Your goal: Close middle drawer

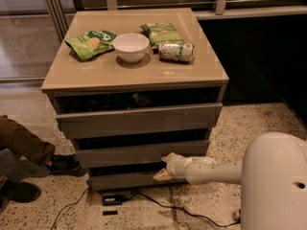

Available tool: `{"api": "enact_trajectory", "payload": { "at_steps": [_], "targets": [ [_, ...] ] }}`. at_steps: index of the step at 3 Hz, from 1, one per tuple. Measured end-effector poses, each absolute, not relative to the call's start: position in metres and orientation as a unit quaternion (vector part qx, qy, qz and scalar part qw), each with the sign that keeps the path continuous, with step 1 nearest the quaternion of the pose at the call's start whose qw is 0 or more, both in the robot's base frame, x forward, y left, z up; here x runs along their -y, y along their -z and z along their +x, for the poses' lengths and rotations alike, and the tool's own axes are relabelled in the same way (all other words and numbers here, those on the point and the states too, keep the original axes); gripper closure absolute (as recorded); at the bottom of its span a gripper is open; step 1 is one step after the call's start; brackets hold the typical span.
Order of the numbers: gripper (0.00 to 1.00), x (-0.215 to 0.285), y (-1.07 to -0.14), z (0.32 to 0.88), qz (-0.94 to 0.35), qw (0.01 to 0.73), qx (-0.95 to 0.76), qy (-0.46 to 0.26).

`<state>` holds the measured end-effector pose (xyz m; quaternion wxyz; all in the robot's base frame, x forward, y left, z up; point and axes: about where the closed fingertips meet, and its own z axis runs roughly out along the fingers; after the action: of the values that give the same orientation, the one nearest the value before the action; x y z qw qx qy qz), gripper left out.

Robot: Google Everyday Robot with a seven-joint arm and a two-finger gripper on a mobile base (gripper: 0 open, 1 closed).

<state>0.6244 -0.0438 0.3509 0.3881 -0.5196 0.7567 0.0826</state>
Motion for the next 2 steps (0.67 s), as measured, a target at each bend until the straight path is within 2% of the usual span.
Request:
{"api": "enact_trajectory", "payload": {
  "at_steps": [2],
  "targets": [
    [0.7, 0.0438, -0.3509, 0.6244, -0.52, 0.388, -0.757, -0.083]
  ]
}}
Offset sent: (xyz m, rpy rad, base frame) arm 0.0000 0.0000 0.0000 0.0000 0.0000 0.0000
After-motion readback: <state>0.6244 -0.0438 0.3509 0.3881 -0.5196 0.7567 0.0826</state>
